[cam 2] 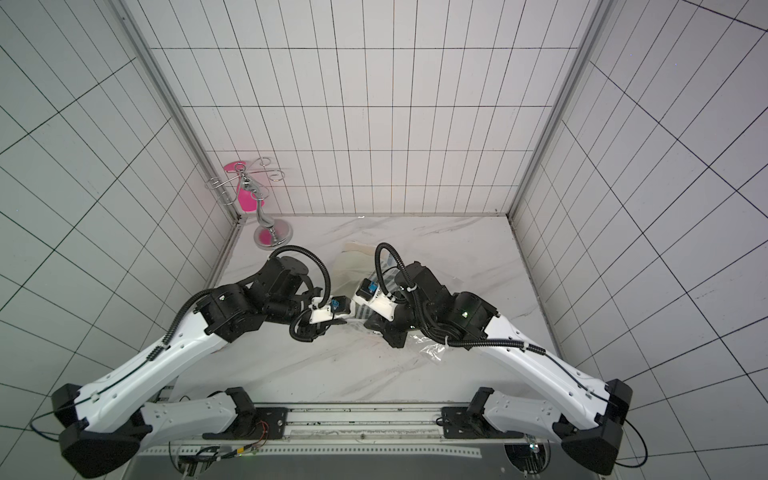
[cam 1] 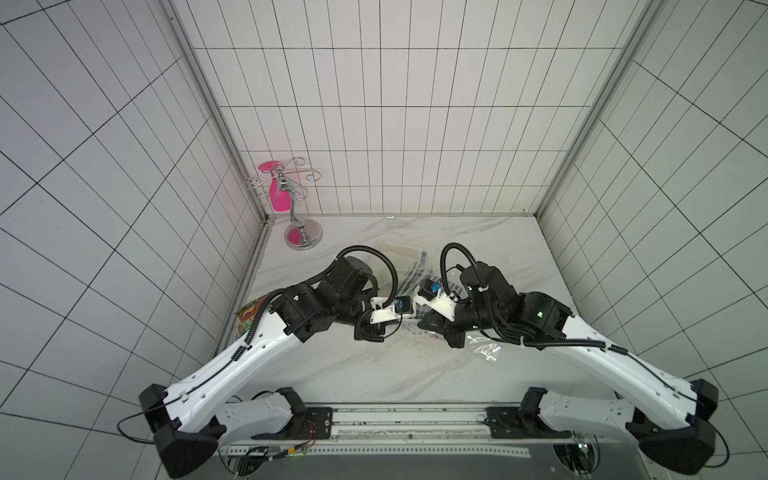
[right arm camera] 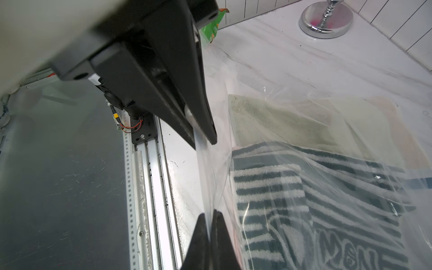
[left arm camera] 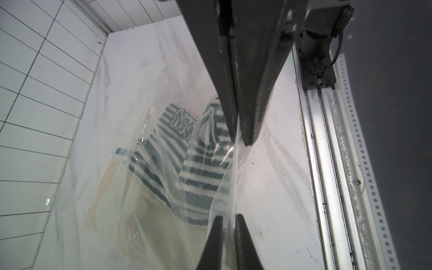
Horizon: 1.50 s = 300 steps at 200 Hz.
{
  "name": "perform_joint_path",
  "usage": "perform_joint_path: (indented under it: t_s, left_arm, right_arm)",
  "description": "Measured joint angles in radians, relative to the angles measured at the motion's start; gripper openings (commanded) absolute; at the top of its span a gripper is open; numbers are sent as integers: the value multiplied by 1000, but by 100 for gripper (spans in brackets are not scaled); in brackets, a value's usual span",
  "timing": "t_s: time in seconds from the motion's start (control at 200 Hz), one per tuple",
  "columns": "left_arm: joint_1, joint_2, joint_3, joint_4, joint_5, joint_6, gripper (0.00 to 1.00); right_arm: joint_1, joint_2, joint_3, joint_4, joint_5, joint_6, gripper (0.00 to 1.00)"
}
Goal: Place the folded towel into the vacuum bag
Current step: Close the vacuum bag at the center of the board.
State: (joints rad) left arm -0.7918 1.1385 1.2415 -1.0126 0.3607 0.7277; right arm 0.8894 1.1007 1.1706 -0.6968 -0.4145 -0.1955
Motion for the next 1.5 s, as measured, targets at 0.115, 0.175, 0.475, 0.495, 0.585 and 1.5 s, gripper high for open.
perform_joint_path:
  t_s: [0.115, 0.175, 0.475, 0.495, 0.585, 1.5]
  left_arm:
    - [-5, 3, -10, -13, -31, -27, 7]
    - [-5, 1, -26, -4, -44, -48, 7]
    - [-4, -33, -89, 45, -109, -77, 7]
    - [-4, -33, -90, 50, -109, -77, 6]
    - [-4, -33, -92, 56, -109, -77, 6]
    - [-4, -124, -147, 25, -180, -122, 6]
  right_arm:
    - [-17, -5, -16, 1, -24, -8, 0]
    - [-34, -11, -24, -6, -47, -15, 0]
    - [-182, -63, -26, -89, -151, -28, 0]
    - [-184, -65, -26, -93, -152, -29, 0]
    - [-196, -76, -26, -108, -153, -31, 0]
    - [-359, -78, 67, -258, -168, 32, 0]
